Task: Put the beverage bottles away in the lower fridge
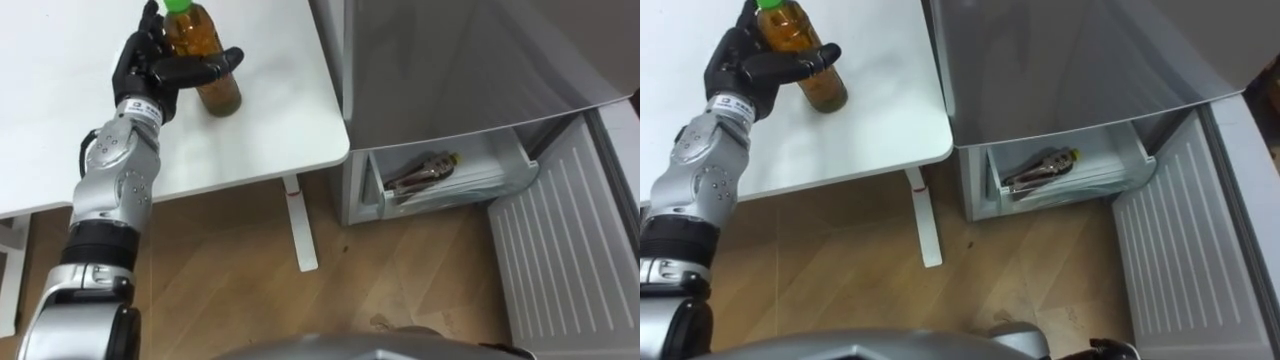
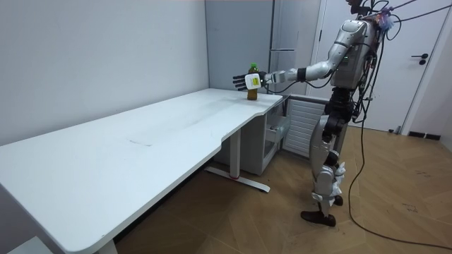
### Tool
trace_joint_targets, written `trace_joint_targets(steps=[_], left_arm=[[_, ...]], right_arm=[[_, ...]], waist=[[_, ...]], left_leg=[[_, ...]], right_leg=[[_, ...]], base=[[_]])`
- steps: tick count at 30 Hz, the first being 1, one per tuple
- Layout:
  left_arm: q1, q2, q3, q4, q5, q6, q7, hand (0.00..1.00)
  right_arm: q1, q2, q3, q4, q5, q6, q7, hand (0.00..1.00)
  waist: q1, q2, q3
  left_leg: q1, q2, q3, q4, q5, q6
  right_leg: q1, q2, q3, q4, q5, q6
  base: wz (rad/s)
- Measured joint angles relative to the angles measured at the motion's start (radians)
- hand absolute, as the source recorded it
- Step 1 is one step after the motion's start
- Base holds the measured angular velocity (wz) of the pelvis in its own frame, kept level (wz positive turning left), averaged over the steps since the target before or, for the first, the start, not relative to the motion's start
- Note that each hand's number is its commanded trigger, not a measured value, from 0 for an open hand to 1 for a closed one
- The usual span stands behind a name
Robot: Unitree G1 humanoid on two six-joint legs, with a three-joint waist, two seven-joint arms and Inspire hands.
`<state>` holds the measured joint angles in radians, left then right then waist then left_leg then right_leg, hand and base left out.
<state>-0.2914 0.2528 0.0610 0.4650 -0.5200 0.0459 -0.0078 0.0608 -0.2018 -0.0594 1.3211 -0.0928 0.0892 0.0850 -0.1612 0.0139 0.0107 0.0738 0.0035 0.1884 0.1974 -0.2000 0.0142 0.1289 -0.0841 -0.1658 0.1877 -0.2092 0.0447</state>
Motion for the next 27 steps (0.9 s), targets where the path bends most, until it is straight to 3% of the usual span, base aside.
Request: trace_joint_targets(steps=[8, 14, 27], left_arm=[[0.0, 0.0, 0.0, 0.013, 0.0, 0.0, 0.0, 1.0], [0.0, -0.003, -0.001, 0.039, 0.0, 0.0, -0.002, 1.0], [-0.001, -0.005, -0.005, 0.041, -0.078, 0.002, 0.005, 1.0]], right_arm=[[0.006, 0.001, 0.001, 0.002, -0.037, 0.007, 0.001, 0.0], [0.009, 0.003, 0.018, 0.002, -0.071, 0.024, 0.004, 0.0], [0.002, 0.01, 0.024, -0.001, -0.075, 0.036, 0.0, 0.0]], waist=[[0.001, -0.005, 0.0011], [0.0, -0.019, -0.0055], [0.002, -0.017, -0.0056]], left_leg=[[0.002, 0.0, 0.002, 0.001, 0.0, 0.0], [0.0, 0.0, 0.0, 0.001, 0.0, 0.0], [-0.011, 0.0, -0.002, 0.005, 0.0, 0.0]], right_leg=[[-0.001, 0.0, 0.003, 0.002, 0.0, 0.0], [-0.002, 0.0, 0.003, 0.003, 0.0, 0.0], [-0.004, 0.0, 0.003, 0.001, 0.0, 0.0]], base=[[0.0], [0.0], [0.0]])
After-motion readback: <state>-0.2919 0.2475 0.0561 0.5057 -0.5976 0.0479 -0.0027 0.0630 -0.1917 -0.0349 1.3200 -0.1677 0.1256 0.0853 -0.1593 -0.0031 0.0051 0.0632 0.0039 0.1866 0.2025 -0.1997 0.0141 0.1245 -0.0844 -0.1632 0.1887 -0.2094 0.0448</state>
